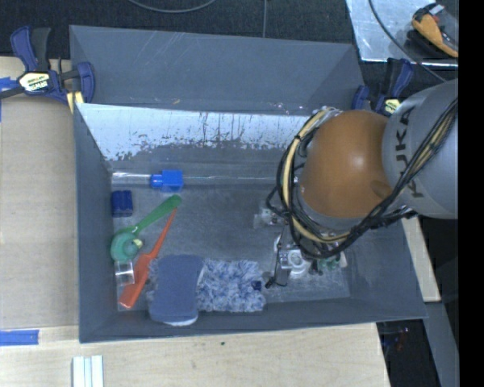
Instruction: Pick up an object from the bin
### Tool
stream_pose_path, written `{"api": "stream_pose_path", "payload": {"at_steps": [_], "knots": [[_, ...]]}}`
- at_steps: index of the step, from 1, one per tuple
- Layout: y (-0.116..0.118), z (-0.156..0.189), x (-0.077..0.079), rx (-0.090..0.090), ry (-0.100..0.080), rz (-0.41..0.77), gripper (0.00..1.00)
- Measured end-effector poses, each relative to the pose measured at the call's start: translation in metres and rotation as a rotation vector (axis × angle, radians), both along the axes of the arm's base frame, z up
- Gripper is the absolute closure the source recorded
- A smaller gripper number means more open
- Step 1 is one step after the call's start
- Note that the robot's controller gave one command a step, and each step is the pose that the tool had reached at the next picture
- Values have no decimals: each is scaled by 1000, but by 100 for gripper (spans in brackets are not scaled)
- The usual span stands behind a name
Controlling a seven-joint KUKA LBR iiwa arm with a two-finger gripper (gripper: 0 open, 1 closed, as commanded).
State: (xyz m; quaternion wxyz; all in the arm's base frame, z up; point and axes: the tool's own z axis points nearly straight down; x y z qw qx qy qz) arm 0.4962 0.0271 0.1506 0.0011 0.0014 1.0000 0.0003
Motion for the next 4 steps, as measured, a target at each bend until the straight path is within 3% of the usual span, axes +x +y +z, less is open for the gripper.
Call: {"api": "stream_pose_path", "payload": {"at_steps": [1,2,3,4], "knots": [[0,0,0,0,0,0,0],[-36,19,10,-1,-6,201,0],[69,-43,24,0,-4,278,0],[0,-14,13,-3,-6,201,0]]}}
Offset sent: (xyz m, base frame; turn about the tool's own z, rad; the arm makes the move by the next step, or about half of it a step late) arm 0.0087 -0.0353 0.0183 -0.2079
